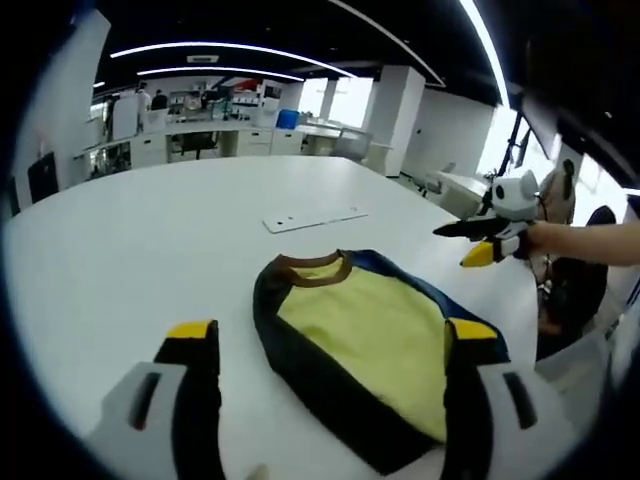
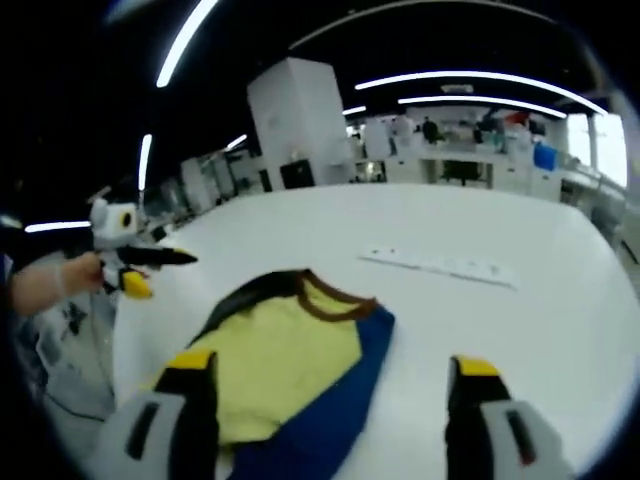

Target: Fold the garment on the visible template until the final outline fits inside the template.

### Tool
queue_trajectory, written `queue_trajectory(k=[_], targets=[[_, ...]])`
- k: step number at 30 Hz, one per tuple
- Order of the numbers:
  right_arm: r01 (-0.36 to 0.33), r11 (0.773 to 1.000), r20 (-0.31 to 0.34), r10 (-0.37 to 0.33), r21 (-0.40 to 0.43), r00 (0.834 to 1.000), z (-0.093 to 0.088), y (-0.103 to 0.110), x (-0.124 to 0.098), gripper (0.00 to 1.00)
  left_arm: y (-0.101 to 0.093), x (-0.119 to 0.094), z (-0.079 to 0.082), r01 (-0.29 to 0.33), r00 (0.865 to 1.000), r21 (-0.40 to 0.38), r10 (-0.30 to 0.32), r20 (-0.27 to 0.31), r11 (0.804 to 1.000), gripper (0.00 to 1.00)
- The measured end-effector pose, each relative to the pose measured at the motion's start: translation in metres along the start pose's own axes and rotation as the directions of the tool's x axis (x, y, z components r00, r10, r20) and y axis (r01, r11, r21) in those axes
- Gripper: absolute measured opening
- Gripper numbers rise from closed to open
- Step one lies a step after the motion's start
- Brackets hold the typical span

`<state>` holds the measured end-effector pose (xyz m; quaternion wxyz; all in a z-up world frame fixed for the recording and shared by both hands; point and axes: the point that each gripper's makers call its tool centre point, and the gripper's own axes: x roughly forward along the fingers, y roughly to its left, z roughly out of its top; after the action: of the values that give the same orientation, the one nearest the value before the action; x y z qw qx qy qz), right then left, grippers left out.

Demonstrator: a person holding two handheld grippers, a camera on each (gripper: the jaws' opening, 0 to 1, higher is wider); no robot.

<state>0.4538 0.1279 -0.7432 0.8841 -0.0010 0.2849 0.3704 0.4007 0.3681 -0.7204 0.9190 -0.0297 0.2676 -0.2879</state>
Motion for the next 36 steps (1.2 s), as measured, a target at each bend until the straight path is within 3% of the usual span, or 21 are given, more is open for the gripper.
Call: queue_trajectory(k=[6,13,17,29,36], targets=[[-0.007,1.000,-0.022,0.006,-0.020,1.000,-0.019,0.014,-0.033,0.92,-0.011,-0.014,-0.005,-0.006,1.000,0.004,0.006,0.018,1.000,0.86],[0.000,0.999,0.009,0.001,-0.045,1.000,-0.036,0.034,-0.067,0.92,-0.027,-0.031,-0.015,-0.008,0.999,-0.008,0.008,0.041,1.000,0.82],[0.003,1.000,0.021,-0.003,-0.027,1.000,-0.046,0.040,-0.075,0.91,-0.037,-0.039,-0.022,-0.006,0.999,-0.013,0.007,0.041,1.000,0.82],[0.003,1.000,-0.010,-0.003,-0.015,1.000,-0.082,0.058,-0.090,0.87,-0.036,-0.063,-0.043,-0.043,0.999,-0.025,0.044,0.028,0.999,0.81],[-0.026,0.999,-0.074,0.027,0.020,0.997,-0.122,0.072,-0.094,0.77,-0.037,-0.065,-0.049,-0.049,0.998,-0.042,0.050,0.026,0.998,0.80]])
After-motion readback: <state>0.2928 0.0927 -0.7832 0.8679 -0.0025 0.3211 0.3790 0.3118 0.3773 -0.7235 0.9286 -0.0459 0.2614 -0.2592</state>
